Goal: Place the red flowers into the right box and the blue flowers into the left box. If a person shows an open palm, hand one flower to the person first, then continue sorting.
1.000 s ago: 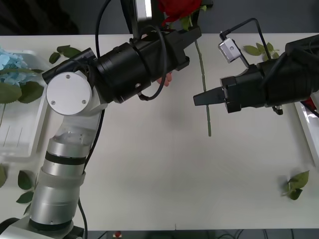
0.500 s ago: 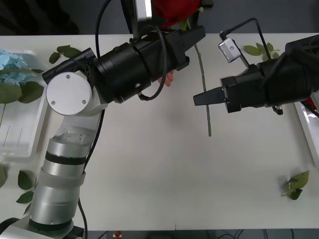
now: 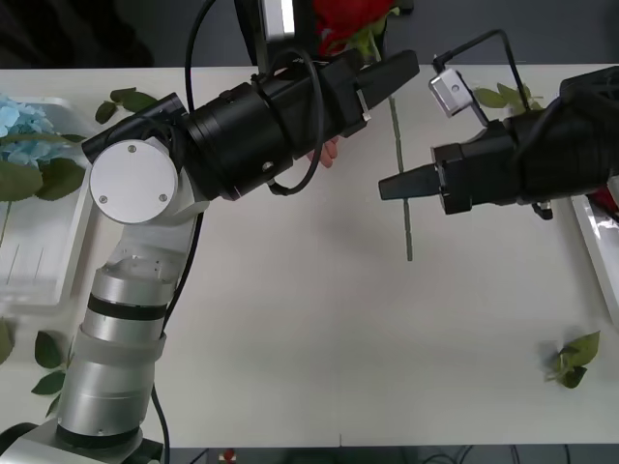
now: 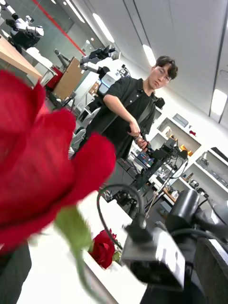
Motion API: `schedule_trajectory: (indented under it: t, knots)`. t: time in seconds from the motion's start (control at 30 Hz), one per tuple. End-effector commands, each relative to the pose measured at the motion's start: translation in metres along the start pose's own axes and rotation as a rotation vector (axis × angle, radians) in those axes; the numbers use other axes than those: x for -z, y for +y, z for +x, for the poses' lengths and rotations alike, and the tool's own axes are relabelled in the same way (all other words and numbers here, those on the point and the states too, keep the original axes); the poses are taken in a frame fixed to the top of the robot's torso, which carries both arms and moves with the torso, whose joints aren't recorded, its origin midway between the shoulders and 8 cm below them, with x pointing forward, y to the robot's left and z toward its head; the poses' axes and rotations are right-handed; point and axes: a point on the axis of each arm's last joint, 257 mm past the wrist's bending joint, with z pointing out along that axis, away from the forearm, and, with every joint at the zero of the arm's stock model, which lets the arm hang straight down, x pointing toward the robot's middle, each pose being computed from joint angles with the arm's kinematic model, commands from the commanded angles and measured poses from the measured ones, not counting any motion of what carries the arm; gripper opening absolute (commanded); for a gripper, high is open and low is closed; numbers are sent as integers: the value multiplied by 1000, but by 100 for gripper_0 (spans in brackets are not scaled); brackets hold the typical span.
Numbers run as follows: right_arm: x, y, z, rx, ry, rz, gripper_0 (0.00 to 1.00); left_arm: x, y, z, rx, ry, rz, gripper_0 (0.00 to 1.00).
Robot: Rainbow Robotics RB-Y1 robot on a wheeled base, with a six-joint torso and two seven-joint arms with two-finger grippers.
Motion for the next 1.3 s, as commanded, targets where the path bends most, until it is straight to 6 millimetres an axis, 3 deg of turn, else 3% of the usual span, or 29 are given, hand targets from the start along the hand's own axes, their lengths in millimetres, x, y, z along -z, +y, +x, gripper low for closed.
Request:
schedule_trajectory:
  t: [0.03, 0.3, 0.53, 0.9, 1.3]
  knots:
    - [28, 11, -40, 126, -65, 45, 0, -8, -20, -16, -11, -21, 45, 100]
    - [89, -9, -91, 335, -227, 220, 0, -8, -20, -16, -6, -21, 46, 100]
    - [104, -23, -127, 482, -338, 334, 0, -7, -20, -16, -3, -21, 50, 100]
    - [87, -45, -180, 780, -484, 541, 0, -7, -20, -16, -2, -22, 51, 100]
    - [71, -47, -195, 871, -544, 606, 0, -7, -20, -15, -5, -20, 51, 100]
